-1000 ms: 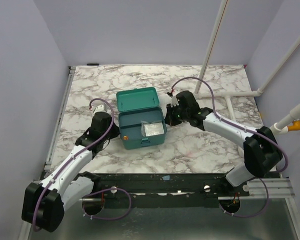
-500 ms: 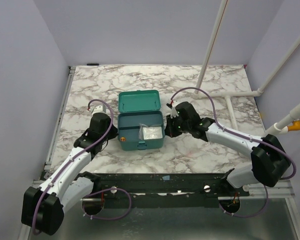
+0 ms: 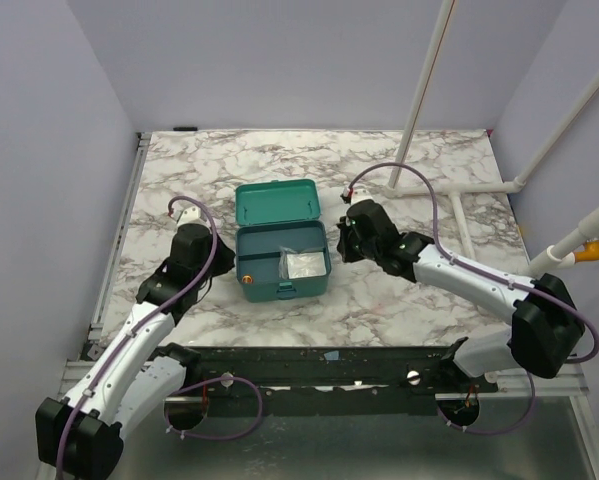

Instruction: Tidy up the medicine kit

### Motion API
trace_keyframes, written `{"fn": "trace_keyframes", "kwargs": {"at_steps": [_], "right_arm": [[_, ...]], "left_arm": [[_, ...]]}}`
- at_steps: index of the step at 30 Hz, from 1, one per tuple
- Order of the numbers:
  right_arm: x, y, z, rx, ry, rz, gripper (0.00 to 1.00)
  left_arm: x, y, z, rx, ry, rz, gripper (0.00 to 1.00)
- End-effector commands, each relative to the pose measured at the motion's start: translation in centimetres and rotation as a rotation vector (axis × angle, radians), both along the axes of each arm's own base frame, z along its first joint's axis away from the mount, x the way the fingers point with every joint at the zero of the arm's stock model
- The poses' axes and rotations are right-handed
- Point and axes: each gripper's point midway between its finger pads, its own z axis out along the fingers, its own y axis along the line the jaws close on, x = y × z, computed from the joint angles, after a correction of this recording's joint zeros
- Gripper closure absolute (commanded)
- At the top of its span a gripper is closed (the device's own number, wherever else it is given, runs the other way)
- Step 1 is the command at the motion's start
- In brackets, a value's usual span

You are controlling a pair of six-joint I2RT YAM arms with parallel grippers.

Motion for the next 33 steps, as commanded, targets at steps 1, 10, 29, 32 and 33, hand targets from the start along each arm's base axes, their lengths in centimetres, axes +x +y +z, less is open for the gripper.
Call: {"fn": "trace_keyframes", "kwargs": {"at_steps": [1,10,29,32,33], "right_arm": [[2.3,-2.0,2.8,-0.058,-0.104,-0.14,0.96],[3.8,-0.8,3.4,-0.054,-0.122,-0.143,0.9],[6.7,1.2,2.8,0.066,-0.066,-0.135,0.88],[7.2,1.4,2.8,0.081,-0.061,-0.143,0.88],[7.3,1.4,2.6,0.084,-0.056,-0.146,0.88]], "left_arm": [[-0.4,0.6,2.1,0.02,-0.03,0.01,0.82],[-1.7,-1.2,3.1,0.004,-0.001,-0.135,0.57],[-3.1,-2.1,-0.9,0.046,0.146,-0.248,0.49],[-3.0,-2.1,-1.2,0.051,0.158,-0.246,0.5],[-3.0,-2.1,-1.3,0.051,0.162,-0.245,0.52]]}}
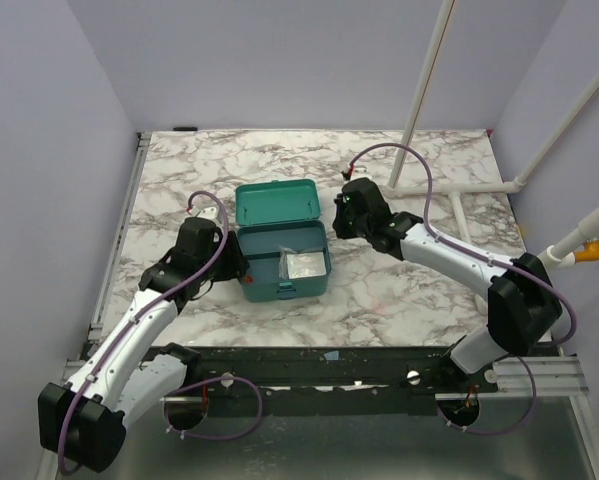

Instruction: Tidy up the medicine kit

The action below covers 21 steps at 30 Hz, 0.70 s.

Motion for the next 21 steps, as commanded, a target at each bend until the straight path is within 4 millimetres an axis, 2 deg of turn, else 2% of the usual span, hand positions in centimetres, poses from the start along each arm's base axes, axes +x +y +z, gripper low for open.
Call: {"fn": "trace_keyframes", "kwargs": {"at_steps": [1,8,13,17,21], "right_arm": [[1.2,1.0,0.6,0.067,0.001,-0.007,0.88],[2.5,0.5,-0.2,0.147,0.043,-0.054,0.86],[3.6,-0.5,-0.4,0.177,0.047,-0.104,0.83],[4.0,-1.5,-1.4,0.2,0.069,-0.133,0.82],[4.3,-3.5,-2.8,0.24,0.103,-0.197,0.81]], "left_arm": [[-0.3,-0.4,-0.6,0.006,0.027,-0.033,0.54],[0.1,-0.4,-1.1,0.024,0.049,-0.035,0.78],[0.4,-0.4,-1.3,0.04,0.059,-0.032,0.87],[0.6,-0.5,-1.4,0.072,0.069,-0.046,0.99],[0.7,-0.6,-1.4,0.133,0.074,-0.073,1.0]]}}
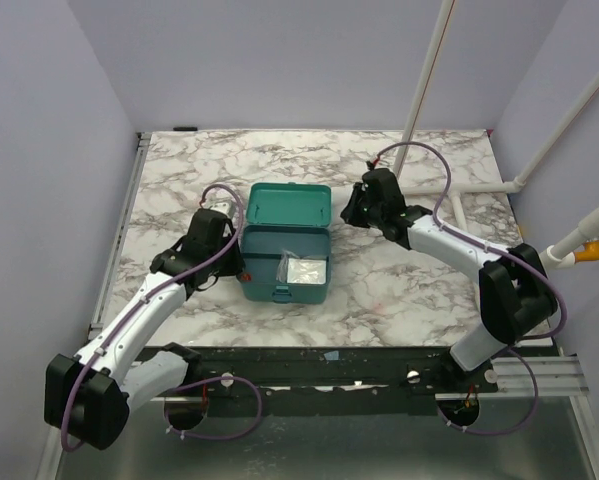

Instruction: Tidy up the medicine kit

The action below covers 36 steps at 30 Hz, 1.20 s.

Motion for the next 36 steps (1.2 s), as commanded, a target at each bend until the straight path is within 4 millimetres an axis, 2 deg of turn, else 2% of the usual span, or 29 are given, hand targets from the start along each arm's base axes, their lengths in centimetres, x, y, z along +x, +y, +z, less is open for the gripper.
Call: {"fn": "trace_keyframes", "kwargs": {"at_steps": [1,5,10,13,16,20,27,36], "right_arm": [[0.4,-1.8,-1.6,0.061,0.037,-0.068,0.81],[0.3,-3.1,-3.2,0.067,0.055,-0.104,0.81],[0.7,-2.7,-4.6,0.144,0.073,-0.078,0.83],[1.1,-2.9,-5.6,0.16,0.07,-0.091,0.98],[1.4,-3.0,-6.7,0.183,0.084,-0.09,0.99],[2.1,-2.8,-6.7,0.257,0.04,-0.093,0.99],[4.0,-2.3,-6.7,0.288,-0.02,-0.08,0.99],[4.1,-2.1,-5.5,0.379,-0.123,-0.052,0.99]], "left_arm": [[0.0,0.0,0.0,0.08,0.011,-0.034,1.0],[0.2,-0.2,0.0,0.119,0.008,-0.064,1.0],[0.2,-1.1,-0.2,0.135,0.019,-0.118,1.0],[-0.1,-1.7,-0.4,0.141,0.025,-0.156,1.0],[-0.5,-2.1,-0.7,0.137,0.027,-0.186,1.0],[-0.7,-2.4,-0.9,0.146,0.021,-0.213,1.0],[-1.5,-3.3,-1.1,0.131,0.035,-0.264,1.0],[-1.9,-3.8,-1.4,0.135,0.046,-0.283,1.0]]}}
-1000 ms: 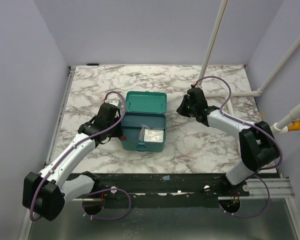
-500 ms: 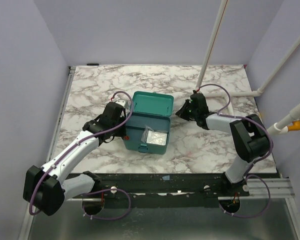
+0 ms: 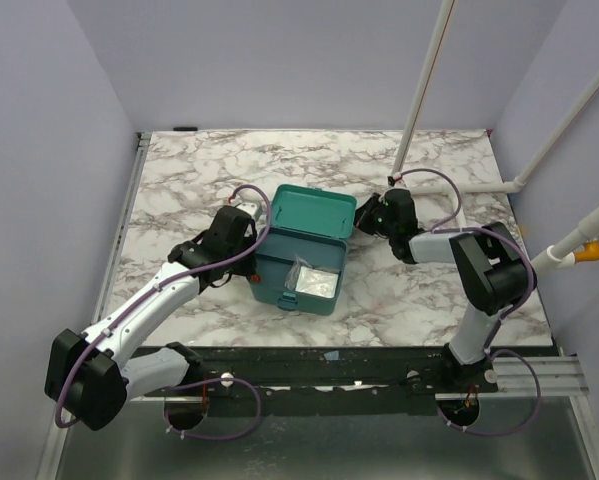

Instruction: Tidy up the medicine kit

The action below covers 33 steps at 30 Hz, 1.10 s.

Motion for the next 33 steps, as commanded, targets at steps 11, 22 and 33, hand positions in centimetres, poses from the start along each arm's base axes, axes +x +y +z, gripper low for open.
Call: {"fn": "trace_keyframes", "kwargs": {"at_steps": [11,22,33], "right_arm": [[-0.3,0.0,4.1,0.157,-0.333,0.11,0.99],[-1.4,1.2,8.9,0.206,-0.613,0.236,0.99],[-3.5,2.2,13.7,0.211,-0.8,0.363,0.99]], "left_arm": [[-1.8,-0.9,-1.5,0.012,0.076,-0.082,1.0],[-1.9,-1.0,-1.6,0.017,0.082,-0.089,1.0],[-1.9,-1.4,-1.6,0.005,0.091,-0.093,1.0]]}}
